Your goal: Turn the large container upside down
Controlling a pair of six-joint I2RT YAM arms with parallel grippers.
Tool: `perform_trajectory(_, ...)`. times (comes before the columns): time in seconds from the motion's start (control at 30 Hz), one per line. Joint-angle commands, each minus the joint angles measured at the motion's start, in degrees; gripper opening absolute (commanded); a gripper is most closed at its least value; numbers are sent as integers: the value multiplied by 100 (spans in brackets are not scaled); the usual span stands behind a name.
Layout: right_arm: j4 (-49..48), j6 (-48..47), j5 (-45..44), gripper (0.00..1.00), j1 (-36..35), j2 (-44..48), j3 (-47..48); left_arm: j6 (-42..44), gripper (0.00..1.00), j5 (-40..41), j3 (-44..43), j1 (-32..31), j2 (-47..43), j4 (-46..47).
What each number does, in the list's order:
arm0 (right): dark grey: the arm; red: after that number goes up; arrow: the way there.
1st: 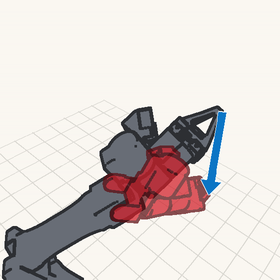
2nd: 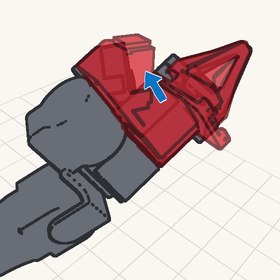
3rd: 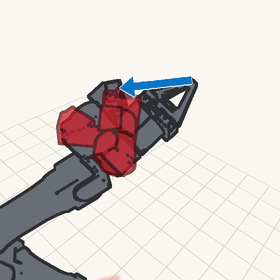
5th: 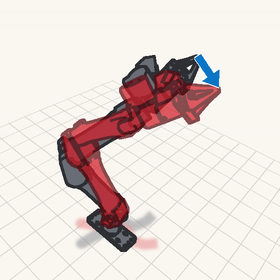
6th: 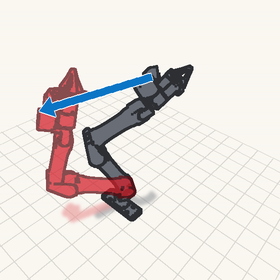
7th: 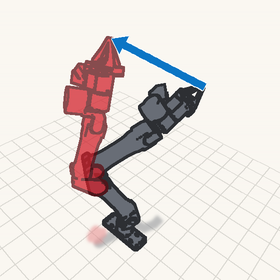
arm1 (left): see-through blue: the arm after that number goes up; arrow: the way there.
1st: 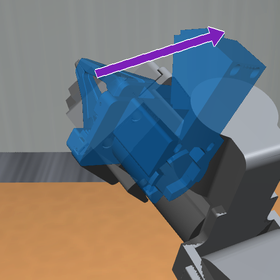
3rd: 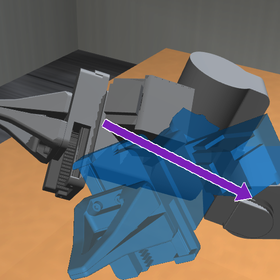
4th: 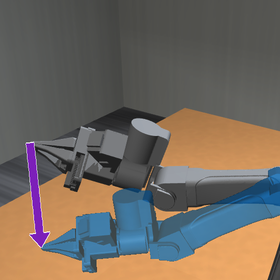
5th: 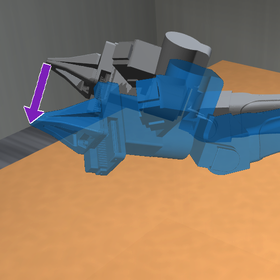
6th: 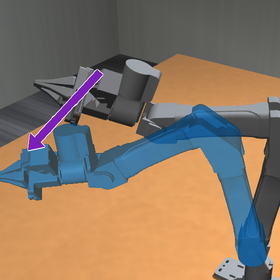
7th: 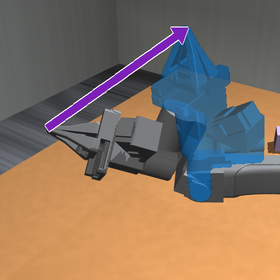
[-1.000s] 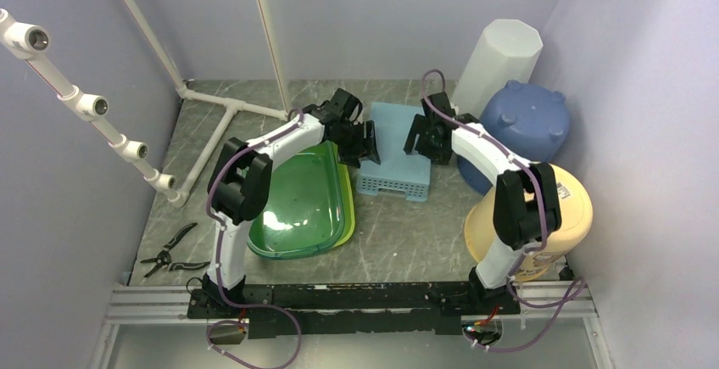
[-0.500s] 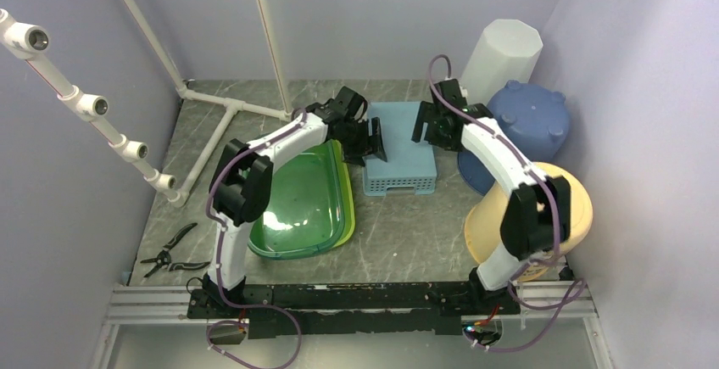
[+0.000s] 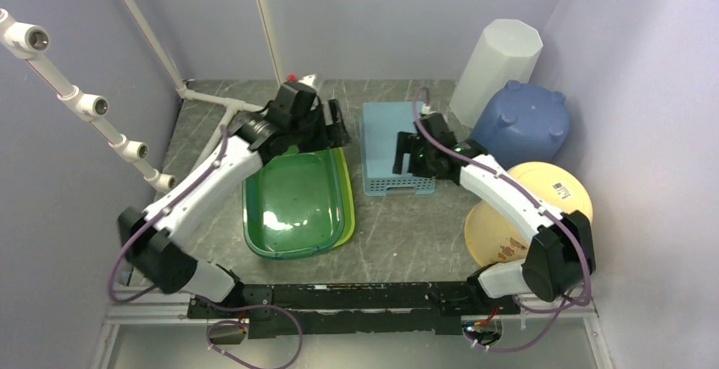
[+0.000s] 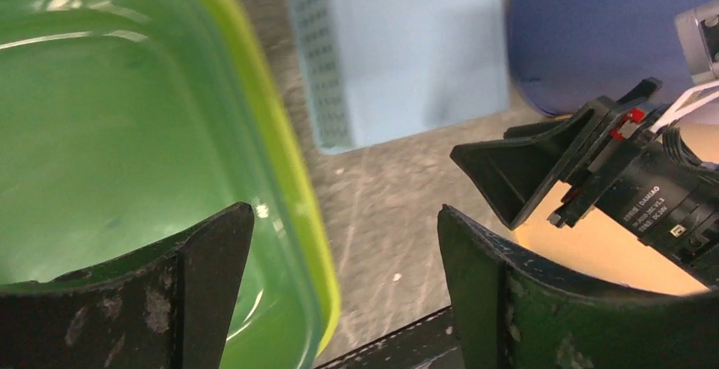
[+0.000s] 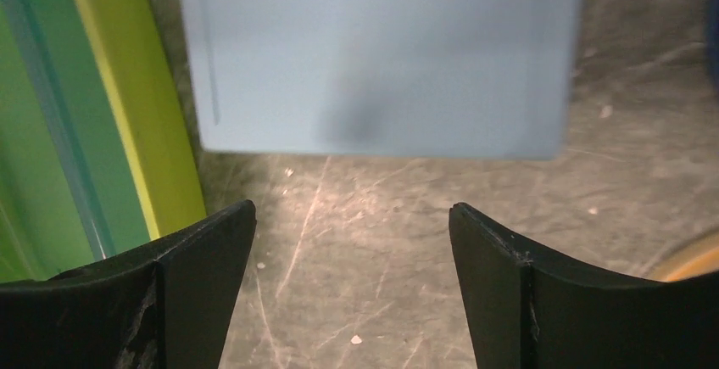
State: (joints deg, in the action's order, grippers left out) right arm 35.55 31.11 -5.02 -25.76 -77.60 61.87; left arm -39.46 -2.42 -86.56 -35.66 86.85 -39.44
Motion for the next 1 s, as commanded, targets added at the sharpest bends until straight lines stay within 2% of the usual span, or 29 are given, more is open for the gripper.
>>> perform_trajectory(0.0,-248,-29,-632,89,-679,-236,322,-105,86,1409,711,25,-829,-941)
perform_trajectory(0.17,38,-44,-1406,89,-1287,-824,860,-343,91,1958,1198,240,-1529,-1623)
perform_trajectory(0.3,305,-75,-2013,89,-1712,-1438,1310,-379,93,1655,1633,707,-1831,-1772)
perform_trajectory(0.5,567,-212,-2467,89,-2009,-2139,1864,-255,93,1270,2007,1420,-2048,-1852)
perform_trajectory(0.73,1050,-324,-3507,91,-2052,-2926,2422,-163,94,1041,2265,1980,-2121,-1948)
perform_trajectory(0.83,643,-1061,-3317,81,-1923,-3038,2295,-141,94,819,2473,2140,-2197,-1850)
perform_trajectory(0.9,386,-1392,-3277,81,-1767,-3070,2233,-176,93,648,2634,2190,-2319,-1754)
perform_trajectory(0.97,380,-1437,-3299,85,-1551,-3145,2321,-234,93,572,2743,2204,-2383,-1720)
